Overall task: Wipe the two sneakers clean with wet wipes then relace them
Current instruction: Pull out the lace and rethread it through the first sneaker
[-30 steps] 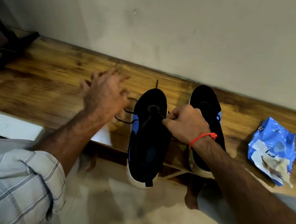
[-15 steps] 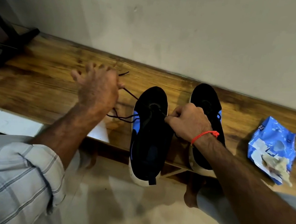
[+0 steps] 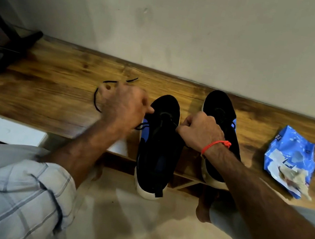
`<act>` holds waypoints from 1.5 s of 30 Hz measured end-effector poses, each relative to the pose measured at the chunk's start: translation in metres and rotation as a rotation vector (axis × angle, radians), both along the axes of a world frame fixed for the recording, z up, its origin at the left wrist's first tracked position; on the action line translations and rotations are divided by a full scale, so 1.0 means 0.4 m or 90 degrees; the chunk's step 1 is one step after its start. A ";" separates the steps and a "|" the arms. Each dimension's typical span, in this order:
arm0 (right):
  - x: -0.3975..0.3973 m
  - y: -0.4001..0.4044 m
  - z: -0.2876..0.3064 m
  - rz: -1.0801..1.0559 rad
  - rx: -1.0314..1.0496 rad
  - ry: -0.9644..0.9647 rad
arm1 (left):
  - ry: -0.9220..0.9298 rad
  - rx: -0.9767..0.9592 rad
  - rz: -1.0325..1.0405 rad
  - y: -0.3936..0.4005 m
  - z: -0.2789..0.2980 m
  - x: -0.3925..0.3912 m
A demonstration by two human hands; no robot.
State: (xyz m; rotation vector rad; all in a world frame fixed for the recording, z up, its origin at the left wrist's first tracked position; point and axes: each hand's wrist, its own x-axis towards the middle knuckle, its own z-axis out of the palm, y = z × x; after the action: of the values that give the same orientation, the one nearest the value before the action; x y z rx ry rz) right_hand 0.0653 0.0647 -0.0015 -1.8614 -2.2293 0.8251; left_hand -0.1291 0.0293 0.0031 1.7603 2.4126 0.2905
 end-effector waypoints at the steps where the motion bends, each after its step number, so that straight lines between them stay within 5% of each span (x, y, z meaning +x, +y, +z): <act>1: 0.001 0.003 -0.001 -0.005 0.001 0.004 | -0.006 0.021 0.051 0.003 0.010 -0.035; 4: -0.001 0.006 -0.004 -0.015 -0.003 0.032 | 0.028 0.007 0.131 0.003 0.020 -0.085; 12: -0.015 -0.001 -0.001 0.001 0.006 0.017 | 0.089 -0.044 -0.194 -0.023 -0.044 0.091; 22: -0.013 0.001 0.000 -0.007 -0.006 0.002 | 0.110 -0.024 -0.019 0.016 0.000 -0.032; 27: -0.003 0.001 -0.007 -0.007 -0.020 0.039 | -0.126 0.045 -0.044 0.004 0.010 -0.037; 35: -0.010 -0.004 -0.011 -0.032 0.000 -0.004 | 0.103 -0.033 -0.218 -0.009 -0.042 0.076; 41: -0.008 -0.003 -0.010 -0.033 -0.008 -0.031 | 0.133 -0.148 -0.169 0.001 -0.013 0.032; 45: -0.002 0.002 -0.013 -0.022 -0.026 -0.009 | 0.091 -0.090 0.029 0.010 0.029 -0.081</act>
State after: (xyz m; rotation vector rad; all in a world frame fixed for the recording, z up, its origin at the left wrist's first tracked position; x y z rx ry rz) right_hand 0.0645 0.0656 -0.0067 -1.9241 -2.1989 0.8615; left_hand -0.1614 0.0333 0.0147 1.7208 2.5035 -0.0029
